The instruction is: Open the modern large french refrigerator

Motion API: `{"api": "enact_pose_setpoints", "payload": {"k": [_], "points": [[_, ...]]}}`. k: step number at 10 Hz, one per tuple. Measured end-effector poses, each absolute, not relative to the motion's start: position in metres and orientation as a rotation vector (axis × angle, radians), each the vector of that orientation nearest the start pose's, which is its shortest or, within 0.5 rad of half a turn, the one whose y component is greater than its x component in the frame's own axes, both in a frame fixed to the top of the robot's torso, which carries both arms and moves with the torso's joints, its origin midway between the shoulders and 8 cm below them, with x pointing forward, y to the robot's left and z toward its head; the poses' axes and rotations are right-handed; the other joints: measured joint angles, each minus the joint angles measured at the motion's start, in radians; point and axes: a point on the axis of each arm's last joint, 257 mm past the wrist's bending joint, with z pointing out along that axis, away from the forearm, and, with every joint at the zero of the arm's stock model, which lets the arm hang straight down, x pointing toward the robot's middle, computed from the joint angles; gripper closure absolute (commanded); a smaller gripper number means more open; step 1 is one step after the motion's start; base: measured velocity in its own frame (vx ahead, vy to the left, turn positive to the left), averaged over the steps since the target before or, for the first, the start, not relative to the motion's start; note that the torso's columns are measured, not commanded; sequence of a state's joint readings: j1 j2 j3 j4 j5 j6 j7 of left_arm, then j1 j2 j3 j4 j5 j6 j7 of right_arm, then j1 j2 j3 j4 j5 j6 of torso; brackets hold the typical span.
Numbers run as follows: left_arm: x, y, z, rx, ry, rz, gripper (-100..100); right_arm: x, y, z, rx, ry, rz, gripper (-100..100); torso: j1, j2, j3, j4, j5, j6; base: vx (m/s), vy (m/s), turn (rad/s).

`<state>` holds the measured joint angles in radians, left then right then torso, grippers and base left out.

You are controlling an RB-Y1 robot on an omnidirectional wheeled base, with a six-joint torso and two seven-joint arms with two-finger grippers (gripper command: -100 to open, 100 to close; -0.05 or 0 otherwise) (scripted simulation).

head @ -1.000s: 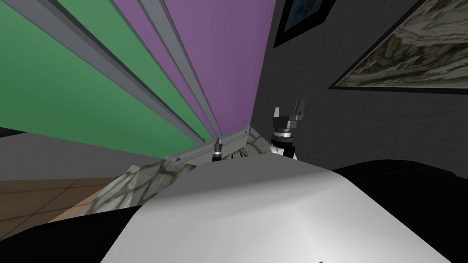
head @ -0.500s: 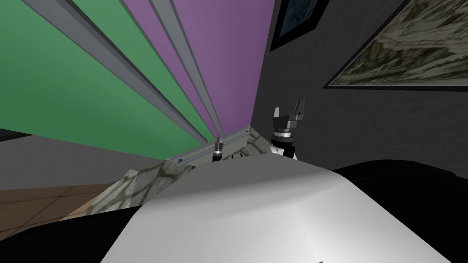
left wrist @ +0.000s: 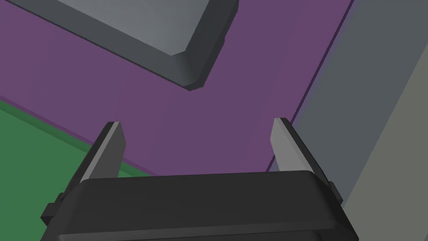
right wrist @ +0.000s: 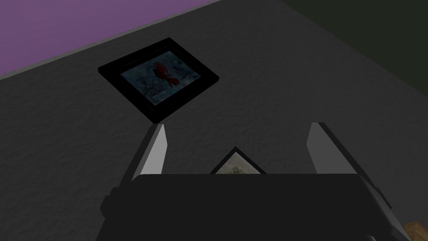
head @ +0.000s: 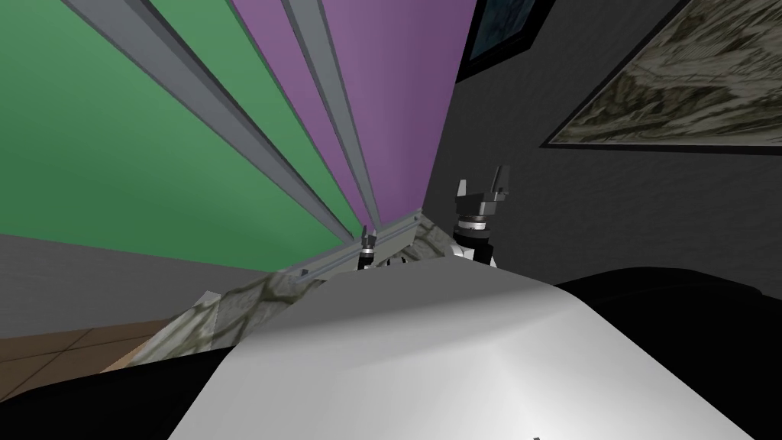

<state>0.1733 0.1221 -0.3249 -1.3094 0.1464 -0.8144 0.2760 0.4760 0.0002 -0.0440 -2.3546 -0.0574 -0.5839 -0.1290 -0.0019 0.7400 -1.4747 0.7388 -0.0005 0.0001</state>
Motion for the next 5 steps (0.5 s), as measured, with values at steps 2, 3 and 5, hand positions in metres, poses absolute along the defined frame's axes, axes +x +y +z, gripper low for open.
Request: {"api": "enact_pose_setpoints", "payload": {"k": [2,3,5], "points": [[0.434,0.132,-0.242,-1.137,0.895,-1.851,-100,0.308,-0.290,0.079,0.574,0.421,1.464,0,-0.001,-0.003,-0.002,-0.001,0.000,0.000,-0.002,0.034,-0.027],[0.435,0.125,-0.239,-1.158,0.869,-1.874,-100,0.308,-0.290,0.079,0.574,0.421,1.464,0,0.000,-0.003,-0.002,-0.001,0.000,0.000,0.001,0.022,-0.024],[0.437,0.107,-0.232,-1.197,0.814,-1.915,-100,0.308,-0.290,0.079,0.574,0.421,1.464,0,0.002,-0.002,-0.001,-0.001,0.000,0.000,0.000,0.015,-0.013]]}}
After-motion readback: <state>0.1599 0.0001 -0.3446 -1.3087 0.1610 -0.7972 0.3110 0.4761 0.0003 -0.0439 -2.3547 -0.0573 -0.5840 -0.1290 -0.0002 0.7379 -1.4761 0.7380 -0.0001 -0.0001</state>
